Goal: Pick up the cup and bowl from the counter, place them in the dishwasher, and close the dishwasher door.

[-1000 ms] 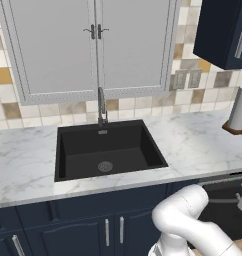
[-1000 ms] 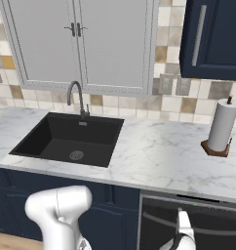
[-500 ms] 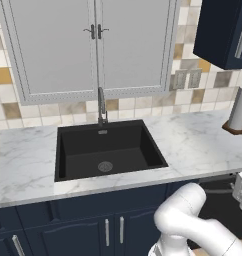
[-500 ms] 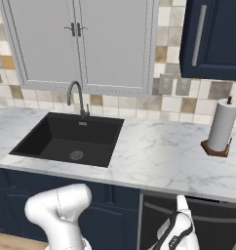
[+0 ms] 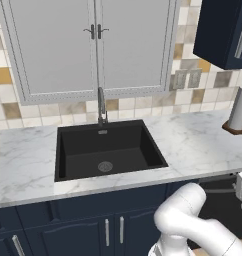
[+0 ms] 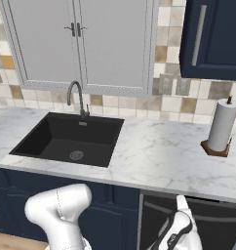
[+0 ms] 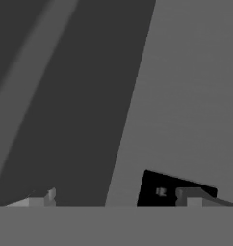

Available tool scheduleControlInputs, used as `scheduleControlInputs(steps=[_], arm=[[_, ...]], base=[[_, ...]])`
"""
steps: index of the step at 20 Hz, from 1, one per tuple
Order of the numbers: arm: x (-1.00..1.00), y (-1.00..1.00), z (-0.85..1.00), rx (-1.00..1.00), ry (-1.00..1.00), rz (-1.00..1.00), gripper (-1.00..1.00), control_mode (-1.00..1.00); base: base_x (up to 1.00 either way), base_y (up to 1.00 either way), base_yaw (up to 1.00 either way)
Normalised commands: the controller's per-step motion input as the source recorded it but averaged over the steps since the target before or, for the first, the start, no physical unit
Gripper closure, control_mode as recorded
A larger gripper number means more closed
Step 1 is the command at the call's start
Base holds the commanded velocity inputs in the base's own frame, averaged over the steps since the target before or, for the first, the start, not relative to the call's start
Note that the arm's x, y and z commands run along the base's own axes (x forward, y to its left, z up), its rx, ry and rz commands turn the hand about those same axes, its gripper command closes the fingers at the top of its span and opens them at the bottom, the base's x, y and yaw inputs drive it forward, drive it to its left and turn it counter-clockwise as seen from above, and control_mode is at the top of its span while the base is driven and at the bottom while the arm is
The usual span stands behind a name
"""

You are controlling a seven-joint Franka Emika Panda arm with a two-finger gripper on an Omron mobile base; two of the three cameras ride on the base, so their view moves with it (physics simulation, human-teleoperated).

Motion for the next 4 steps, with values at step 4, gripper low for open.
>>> scheduleControlInputs(steps=[4], arm=[[0.46, 0.00, -1.00, -0.52, -0.34, 0.00, -1.00, -1.00]], base=[[0.00, 0.00, 0.00]])
